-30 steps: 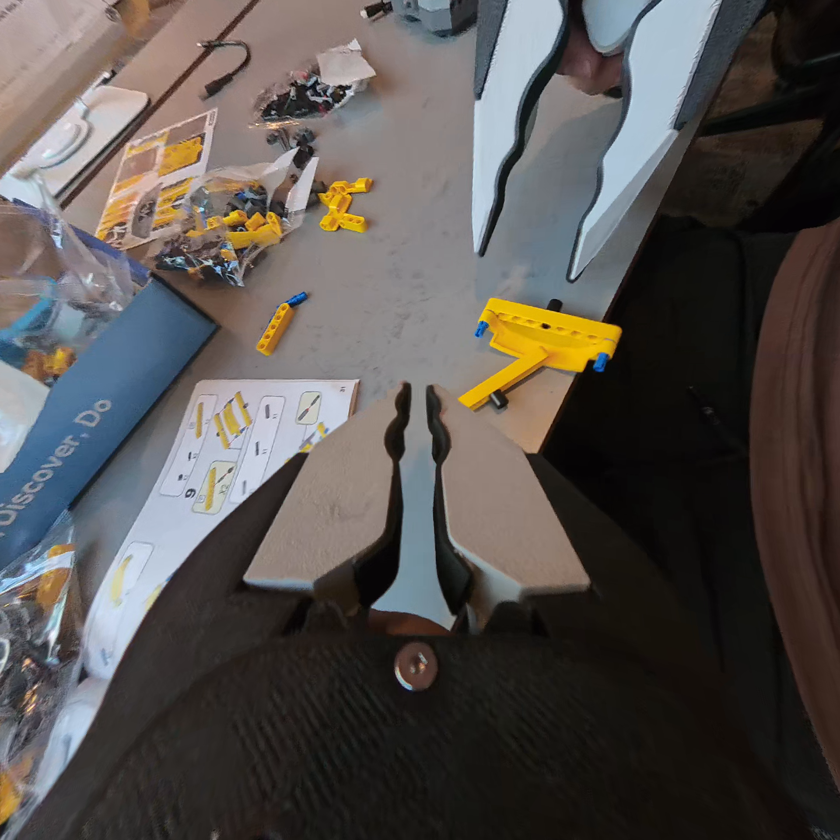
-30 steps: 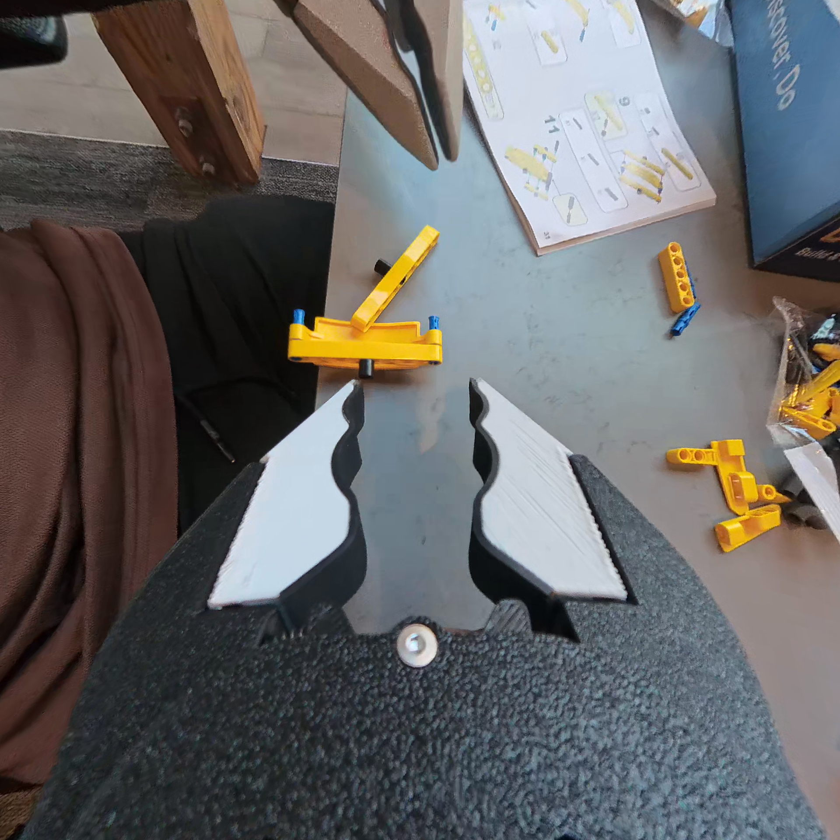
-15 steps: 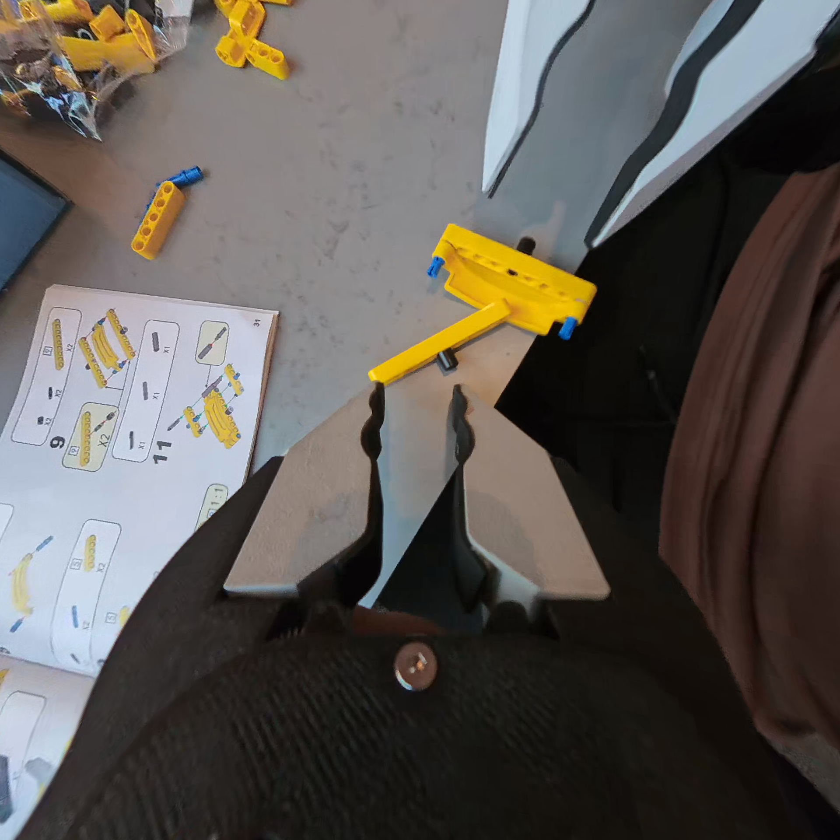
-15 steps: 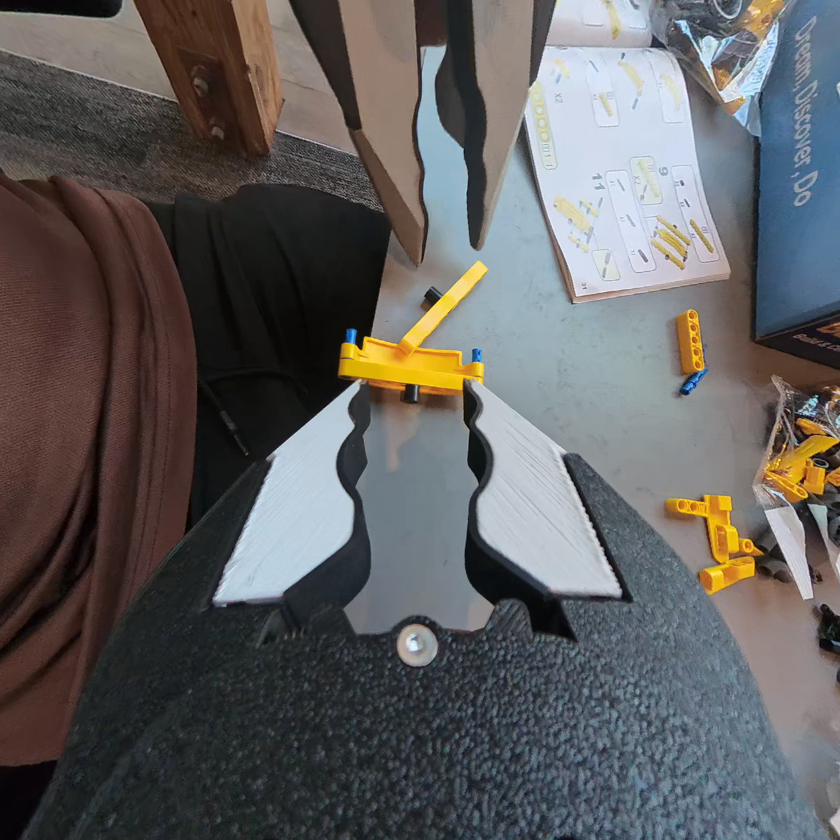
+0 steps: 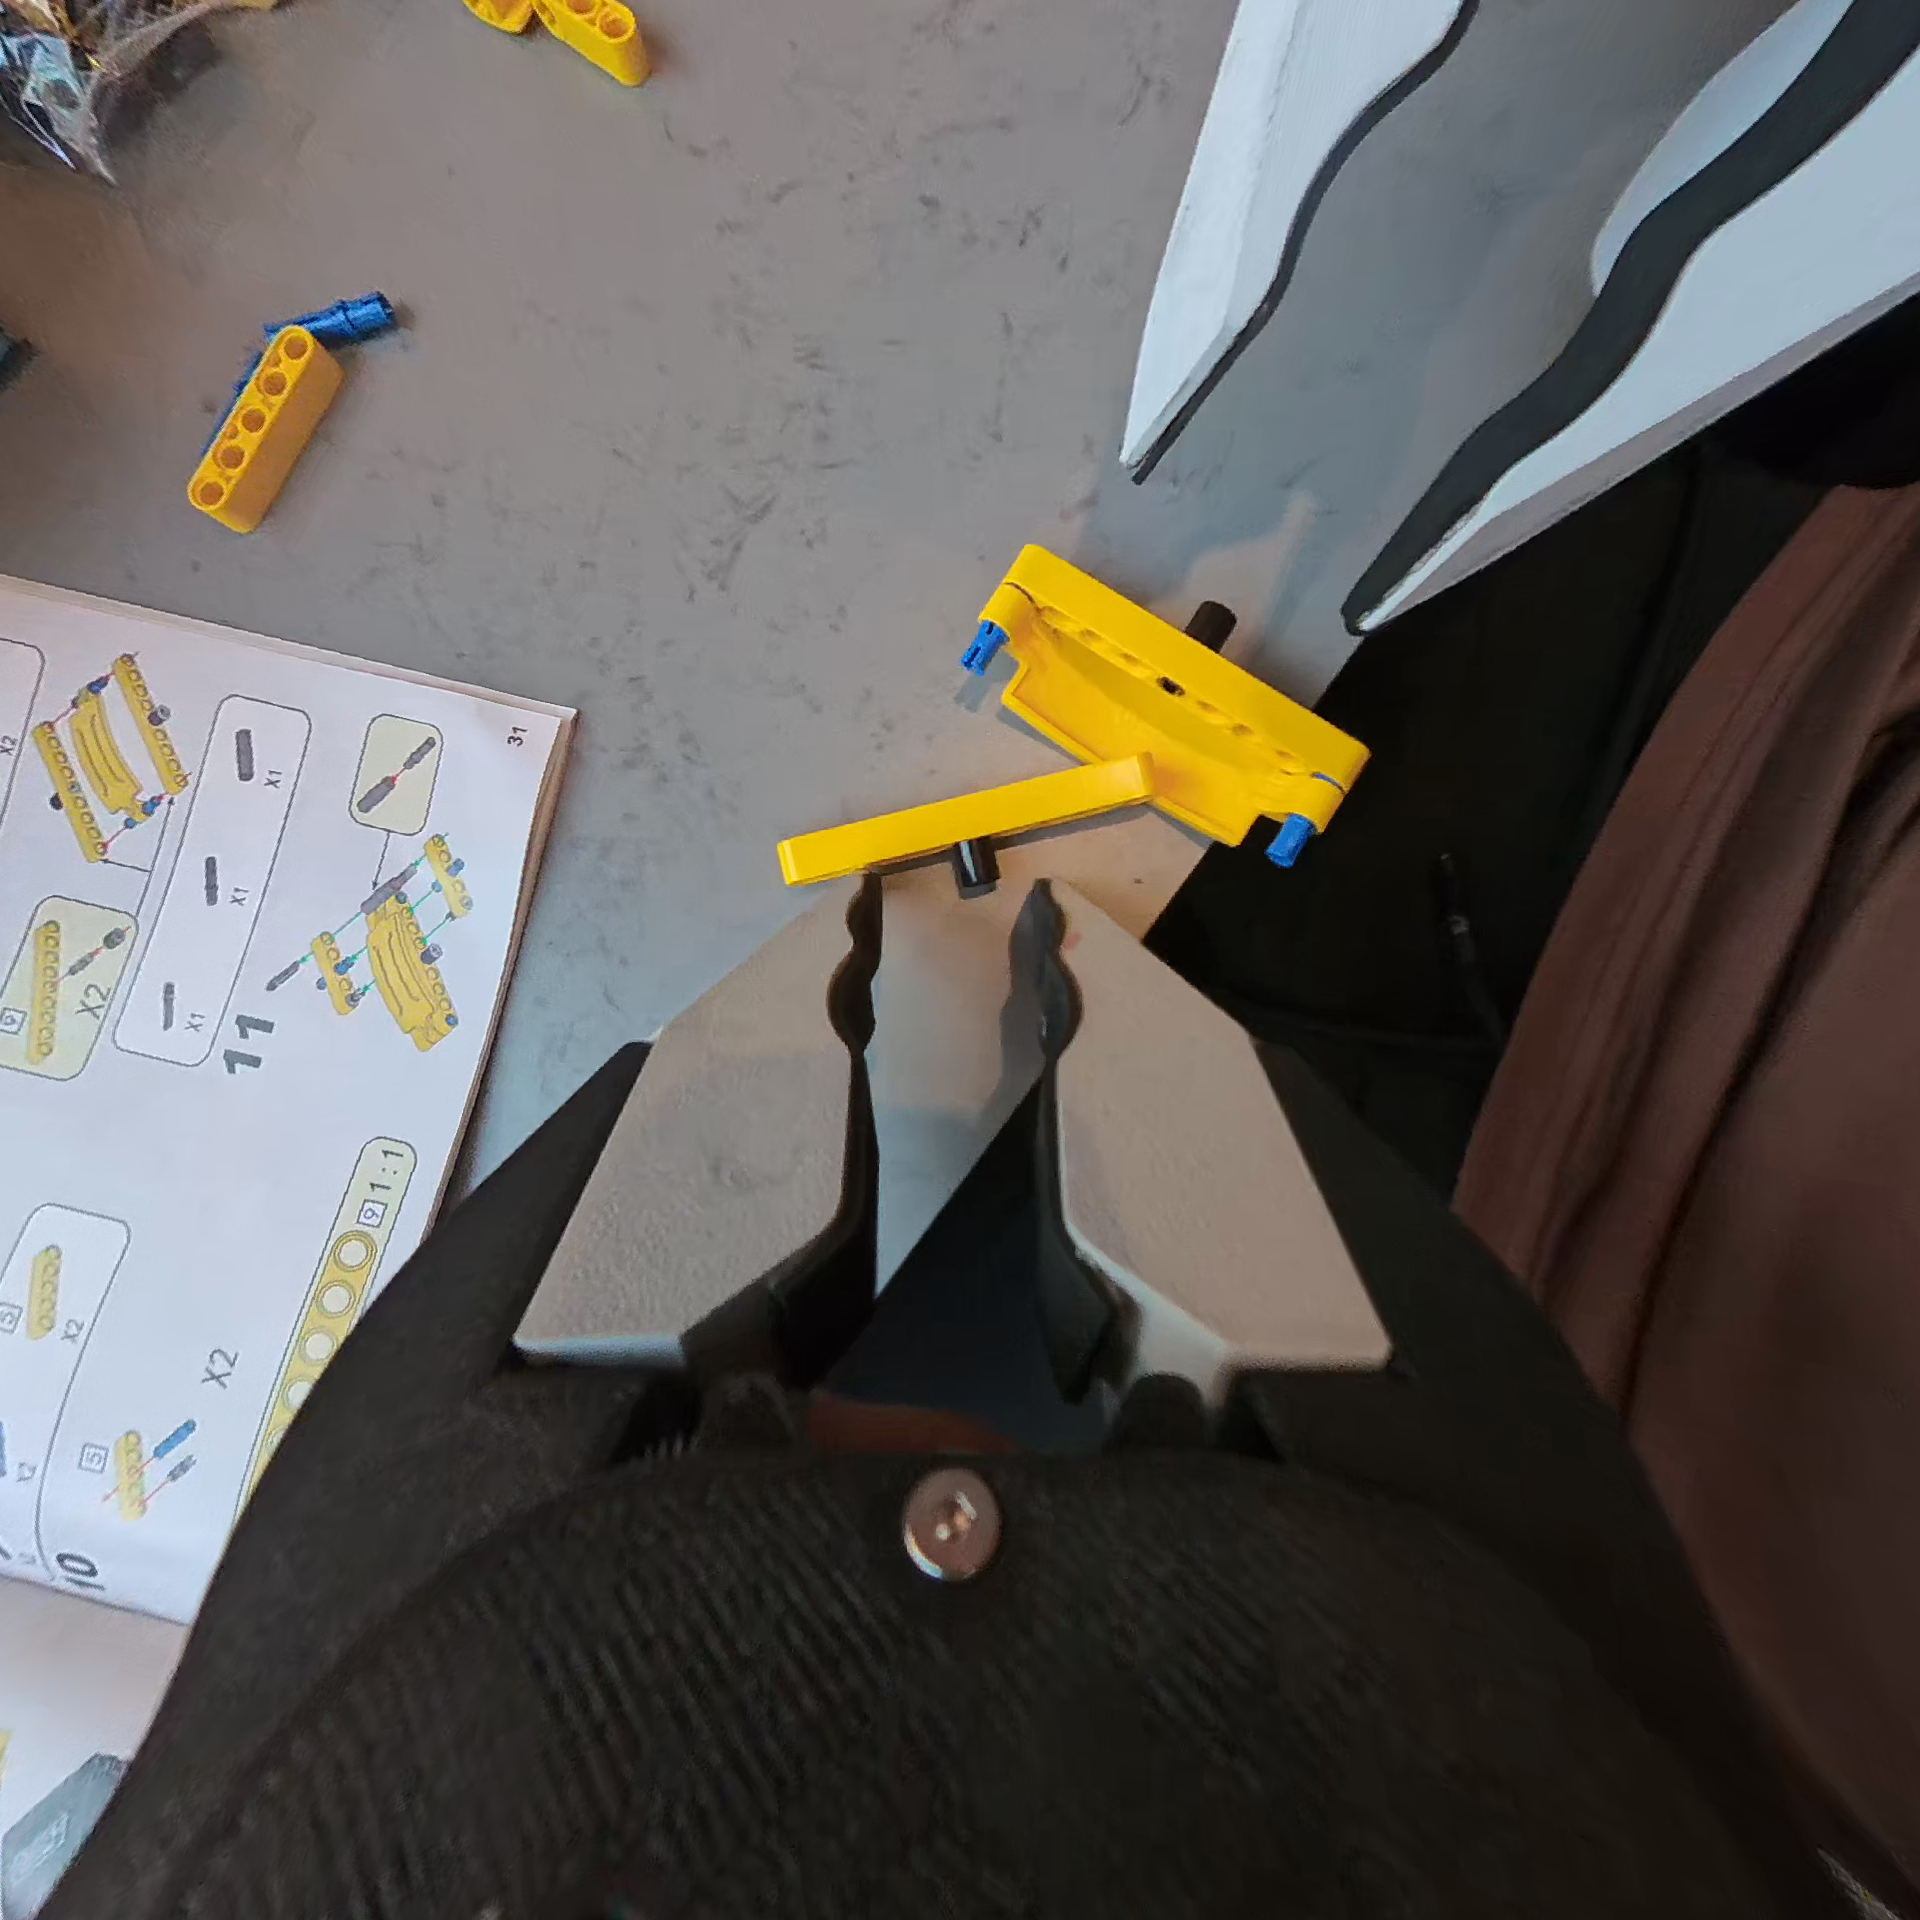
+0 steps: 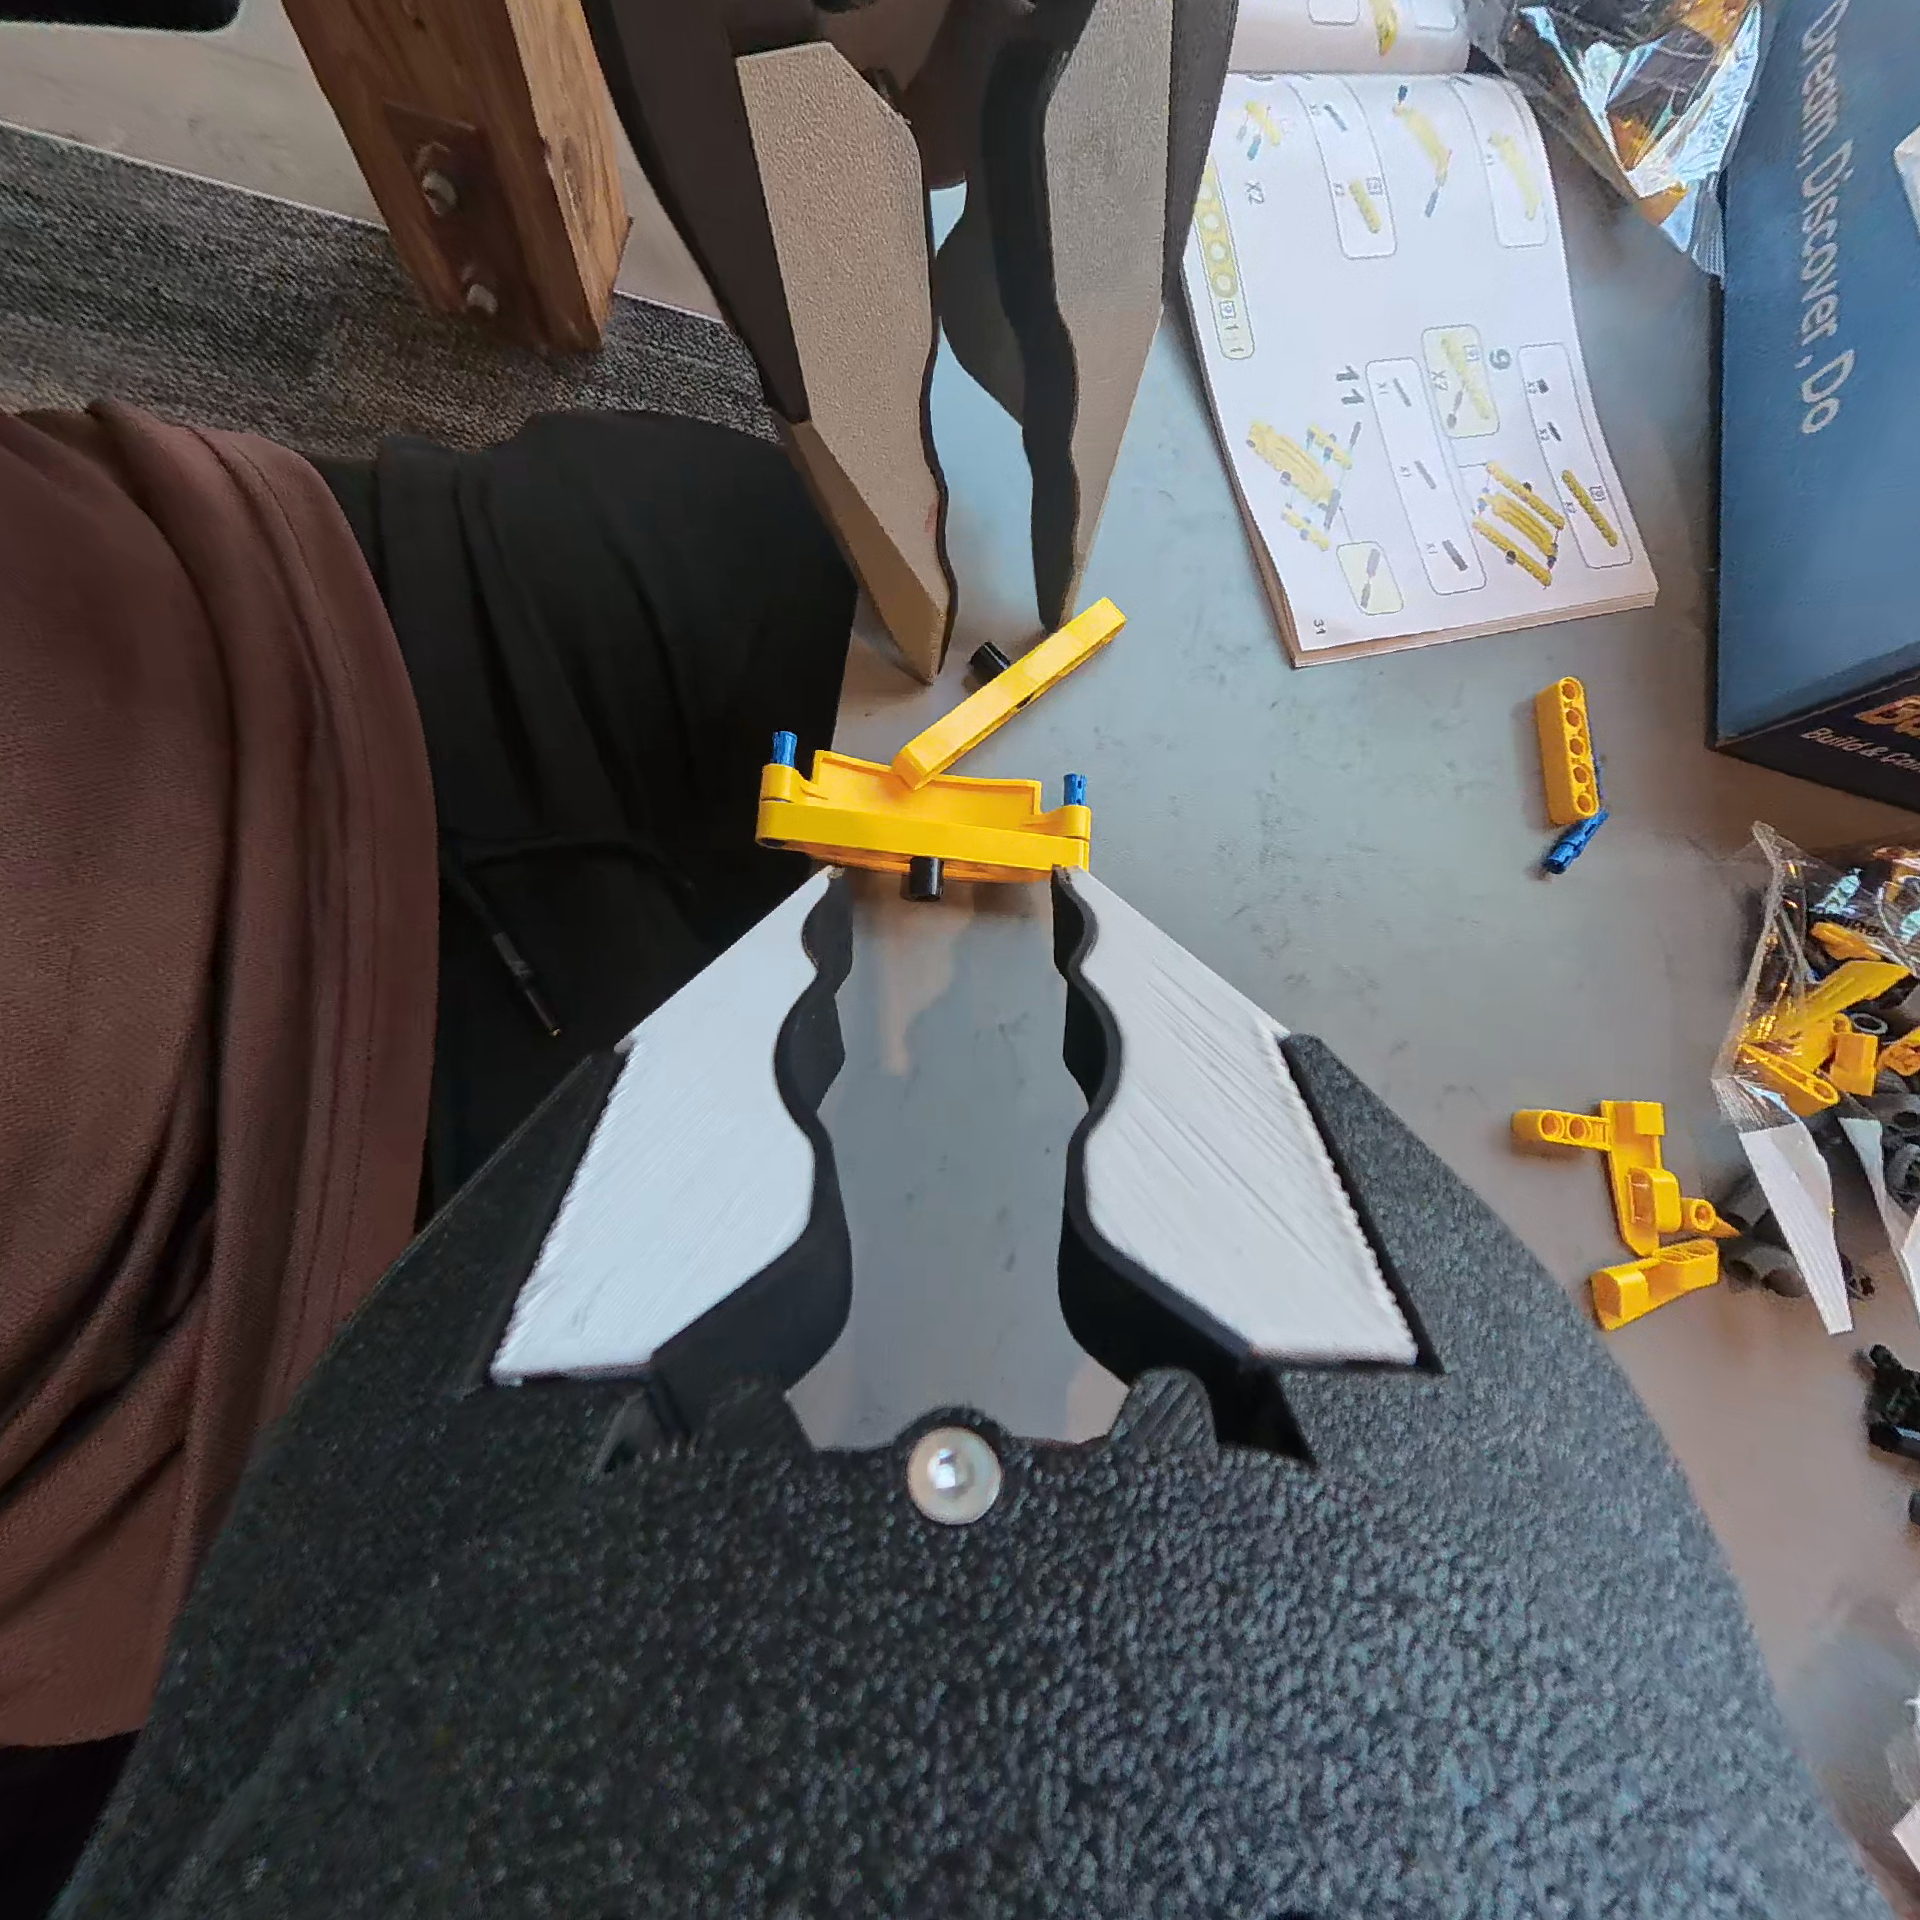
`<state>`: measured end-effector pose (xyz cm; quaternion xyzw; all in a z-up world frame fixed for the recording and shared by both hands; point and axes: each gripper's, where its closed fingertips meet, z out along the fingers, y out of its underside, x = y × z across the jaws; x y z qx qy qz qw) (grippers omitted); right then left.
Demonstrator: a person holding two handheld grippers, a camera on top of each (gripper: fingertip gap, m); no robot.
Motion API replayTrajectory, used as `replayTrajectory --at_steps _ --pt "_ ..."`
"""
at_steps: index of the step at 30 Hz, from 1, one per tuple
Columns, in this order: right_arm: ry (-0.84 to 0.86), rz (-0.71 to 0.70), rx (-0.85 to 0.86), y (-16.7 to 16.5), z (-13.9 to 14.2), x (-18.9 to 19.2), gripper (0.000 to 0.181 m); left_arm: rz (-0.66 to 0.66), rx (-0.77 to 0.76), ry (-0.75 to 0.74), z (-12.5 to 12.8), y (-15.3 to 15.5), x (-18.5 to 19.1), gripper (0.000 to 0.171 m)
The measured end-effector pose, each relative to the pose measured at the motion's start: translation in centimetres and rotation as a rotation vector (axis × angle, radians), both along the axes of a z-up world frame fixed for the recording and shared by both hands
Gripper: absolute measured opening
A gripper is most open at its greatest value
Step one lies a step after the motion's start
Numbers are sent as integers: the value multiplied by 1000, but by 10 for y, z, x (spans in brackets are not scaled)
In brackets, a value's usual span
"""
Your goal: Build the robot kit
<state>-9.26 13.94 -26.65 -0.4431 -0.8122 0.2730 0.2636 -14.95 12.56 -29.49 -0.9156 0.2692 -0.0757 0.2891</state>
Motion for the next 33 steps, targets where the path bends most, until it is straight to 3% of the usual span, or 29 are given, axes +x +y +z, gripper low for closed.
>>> replayTrajectory --at_steps 4,7,10,13,16,20,23,25,27,31,33 --pt "-5 1 -8 -1 -3 -2 38 12 38 2 0 8 -3 18" --pt "-16 3 1 -1 -7 -1 38 29 30 -15 0 9 -2 36" --pt "-13 -1 -4 0 -7 -2 37 12 53 5 0 11 -2 5" --pt "-9 -3 -6 0 -5 -2 37 -12 73 0 0 14 -1 5" --pt "-5 -4 -1 1 -4 -1 37 -91 103 7 0 13 -1 5" --pt "0 -4 -2 1 -3 -1 37 -298 155 71 1 -1 -4 4" --pt "-1 -4 -5 1 -3 -1 37 -330 184 137 1 -2 -16 5" --pt "-4 -5 -2 1 -5 -2 38 -268 184 144 3 3 -25 13" --pt "-11 -16 8 3 -7 -3 38 -200 119 78 6 1 -30 38" --pt "-28 -52 -21 7 -8 -4 44 25 116 11 28 8 -52 38" --pt "-35 -69 -38 10 -9 -4 52 92 49 -76 36 3 -42 37"
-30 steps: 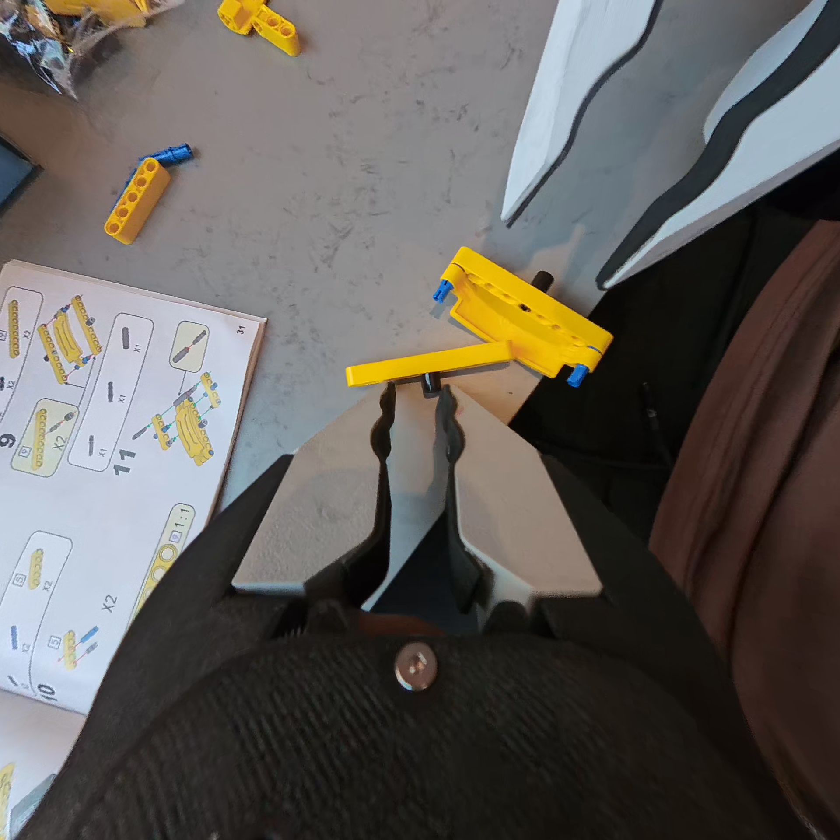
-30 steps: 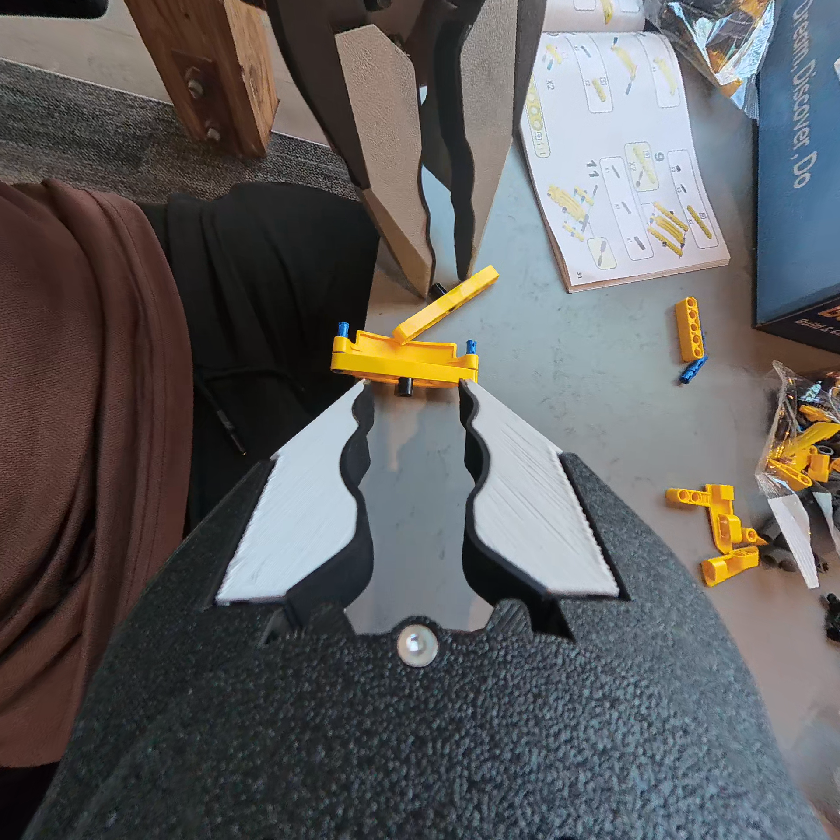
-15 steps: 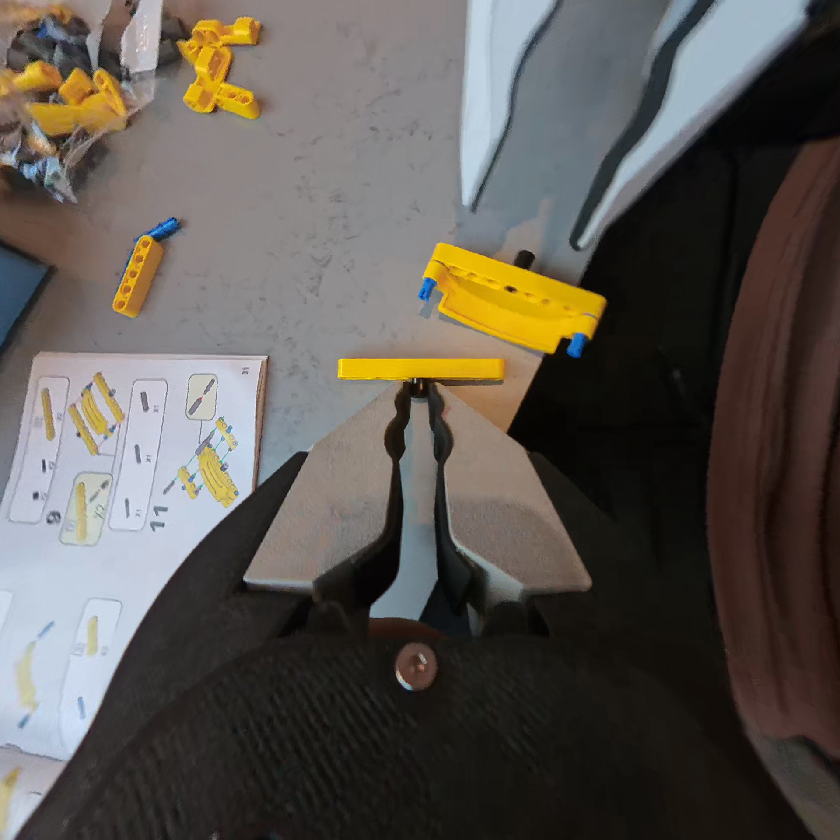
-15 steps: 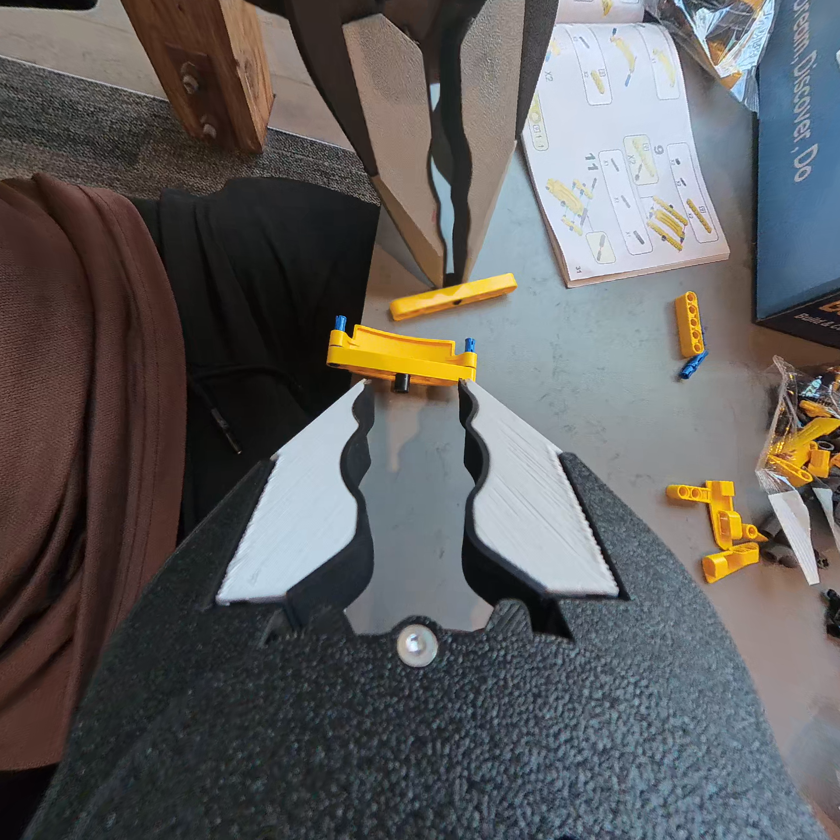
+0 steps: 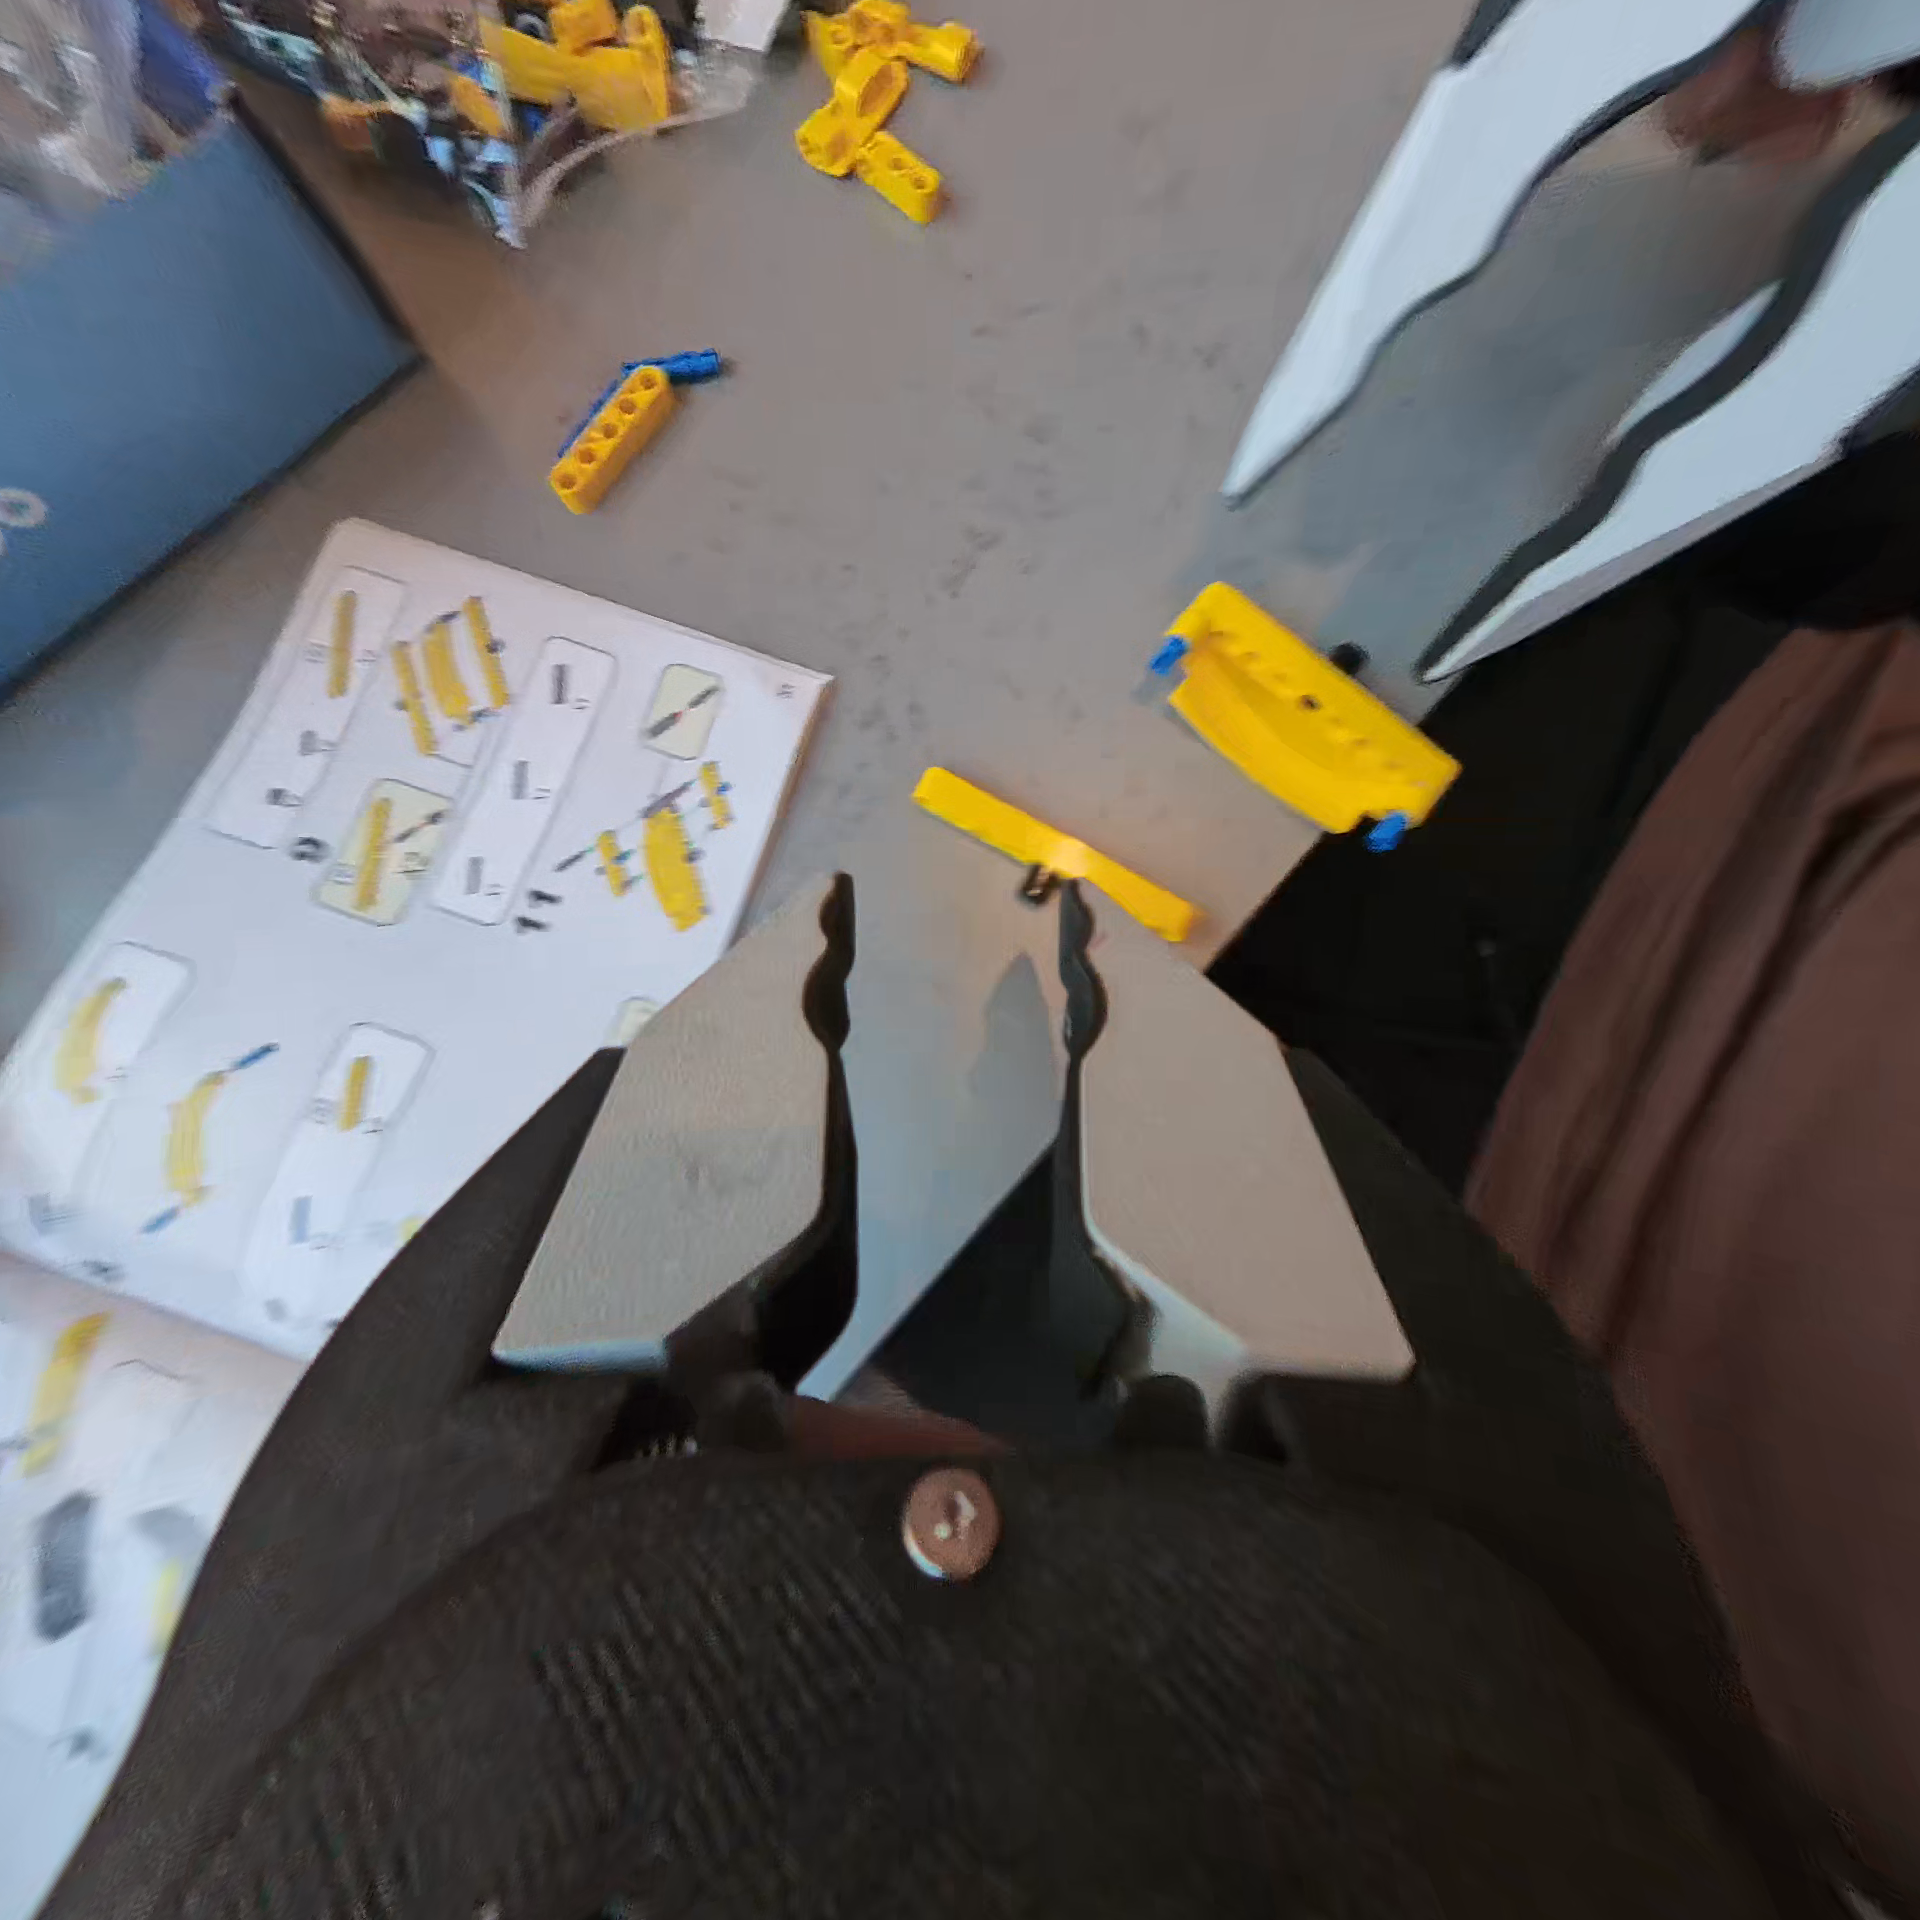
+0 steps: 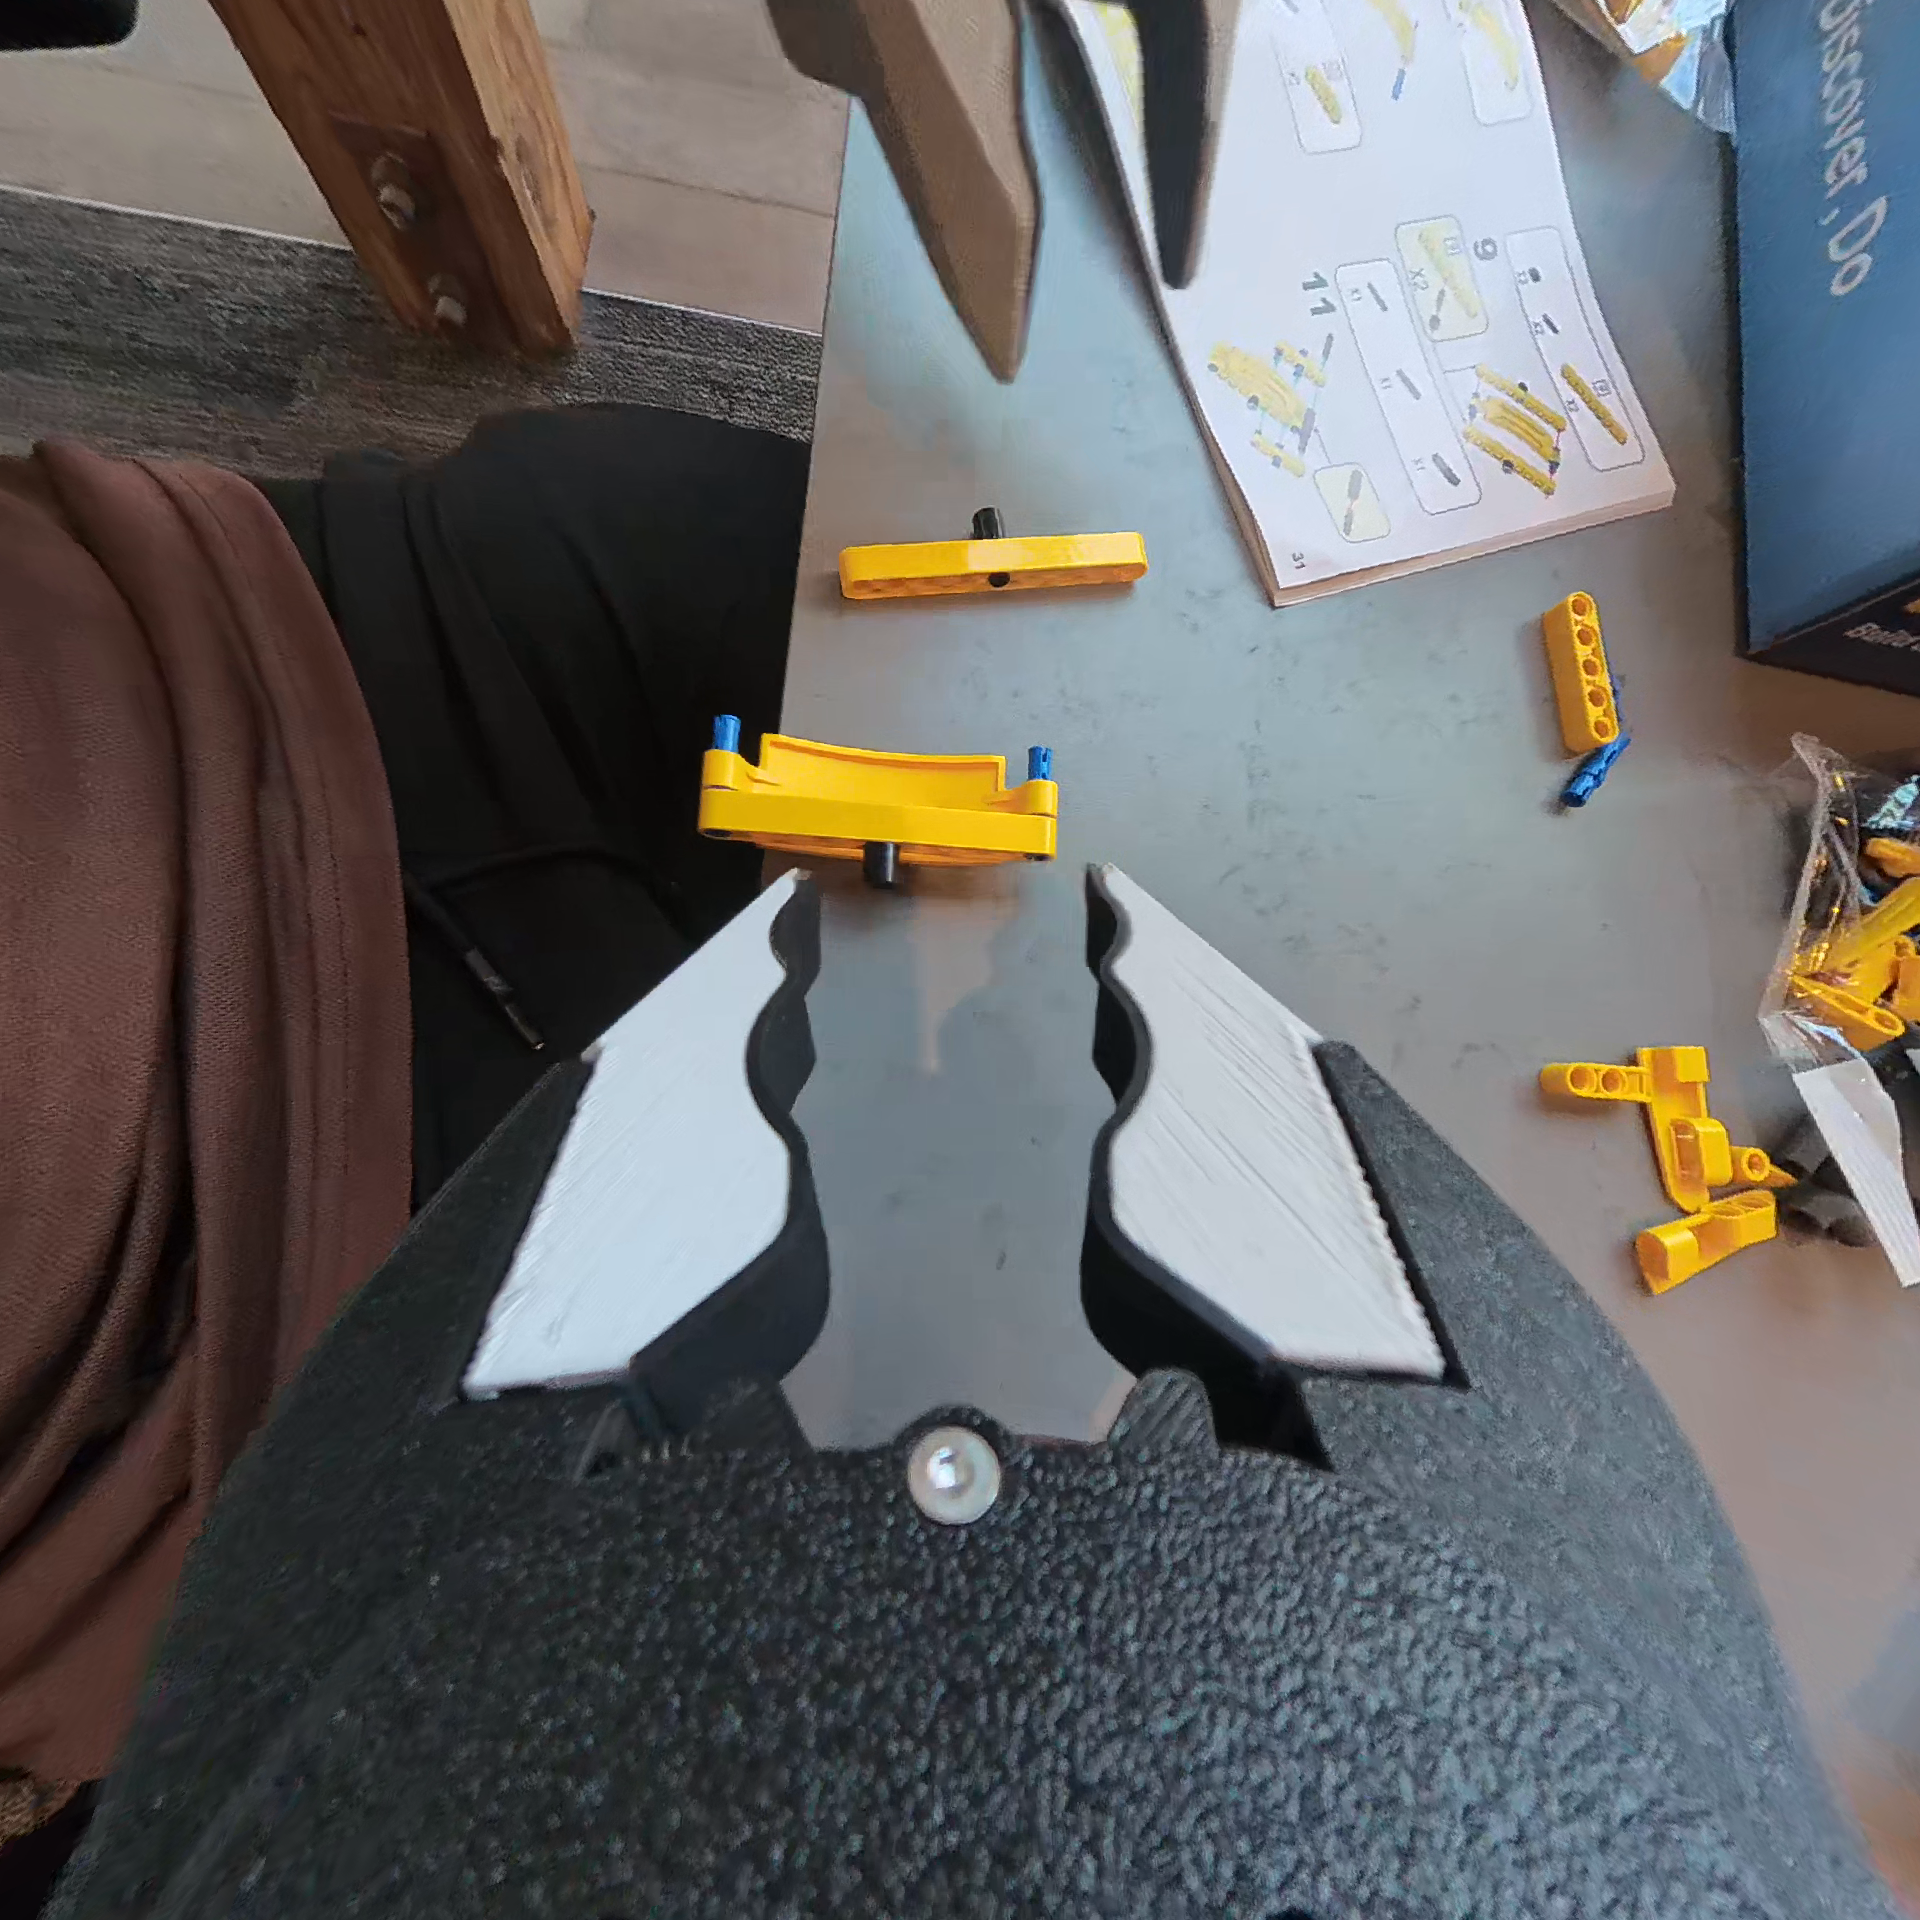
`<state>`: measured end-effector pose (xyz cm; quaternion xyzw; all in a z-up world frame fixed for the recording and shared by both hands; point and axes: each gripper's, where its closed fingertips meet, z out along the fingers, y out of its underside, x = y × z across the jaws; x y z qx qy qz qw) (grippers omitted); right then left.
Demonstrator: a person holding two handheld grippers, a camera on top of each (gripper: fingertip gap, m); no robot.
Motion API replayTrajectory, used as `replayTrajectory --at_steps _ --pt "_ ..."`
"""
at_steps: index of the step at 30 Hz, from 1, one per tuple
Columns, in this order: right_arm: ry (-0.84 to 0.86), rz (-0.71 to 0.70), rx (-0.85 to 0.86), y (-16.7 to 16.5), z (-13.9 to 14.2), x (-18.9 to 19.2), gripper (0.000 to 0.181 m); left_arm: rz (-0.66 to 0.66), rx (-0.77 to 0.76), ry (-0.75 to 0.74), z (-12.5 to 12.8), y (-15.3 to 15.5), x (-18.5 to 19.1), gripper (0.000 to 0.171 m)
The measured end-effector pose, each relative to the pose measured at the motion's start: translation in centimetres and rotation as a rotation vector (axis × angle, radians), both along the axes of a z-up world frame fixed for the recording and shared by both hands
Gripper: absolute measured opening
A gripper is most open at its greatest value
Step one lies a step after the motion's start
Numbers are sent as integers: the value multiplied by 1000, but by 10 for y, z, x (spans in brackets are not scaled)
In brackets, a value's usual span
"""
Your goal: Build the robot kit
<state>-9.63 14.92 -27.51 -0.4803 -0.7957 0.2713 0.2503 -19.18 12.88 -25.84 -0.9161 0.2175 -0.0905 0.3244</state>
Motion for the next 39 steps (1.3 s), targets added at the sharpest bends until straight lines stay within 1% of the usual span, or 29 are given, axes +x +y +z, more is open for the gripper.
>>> replayTrajectory --at_steps 1,2,3,6,8,10,12,14,15,17,21,23,26,27,29,30,34,36,39 --pt "3 -12 3 2 0 -1 57 -13 -21 -40 3 -4 12 36" --pt "4 -18 2 3 0 -2 62 -35 -35 -46 2 -7 22 32" --pt "1 -17 -2 2 -1 -1 63 -45 -50 -19 -2 -9 28 28" --pt "0 -15 11 2 -2 -1 63 18 -105 94 -23 -6 24 29" --pt "1 -14 25 1 -1 0 63 59 -120 107 -30 -2 22 36" --pt "8 -17 31 2 2 0 63 50 -133 79 -30 -3 26 38" --pt "20 -22 24 3 6 0 62 48 -134 113 -32 -5 23 42" --pt "27 -29 17 5 8 0 61 25 -163 140 -39 -9 22 43" --pt "28 -33 17 7 8 0 61 10 -152 122 -38 -9 24 36" --pt "25 -36 15 8 7 0 60 -8 -165 124 -38 -12 22 33" --pt "21 -19 22 3 4 -1 59 -23 -163 123 -38 -14 20 31" --pt "22 -4 30 -1 1 -3 59 -16 -139 138 -37 -9 20 31" --pt "-1 6 19 -8 -6 -4 67 -4 -117 135 -36 -3 20 31" --pt "-5 -7 13 -8 -8 -5 70 0 -109 128 -36 -2 20 29" --pt "-17 -36 -23 -9 -10 -8 75 -5 -109 117 -38 0 23 18" --pt "-23 -42 -43 -10 -12 -9 77 -2 -100 109 -38 1 24 16" --pt "-46 -44 -37 -13 -20 -10 76 0 -82 122 -37 6 26 15" --pt "-50 -66 -34 -11 -23 -12 74 9 -64 133 -37 10 25 15" --pt "-32 -113 -66 -9 -23 -17 74 12 -21 108 -31 16 32 15"
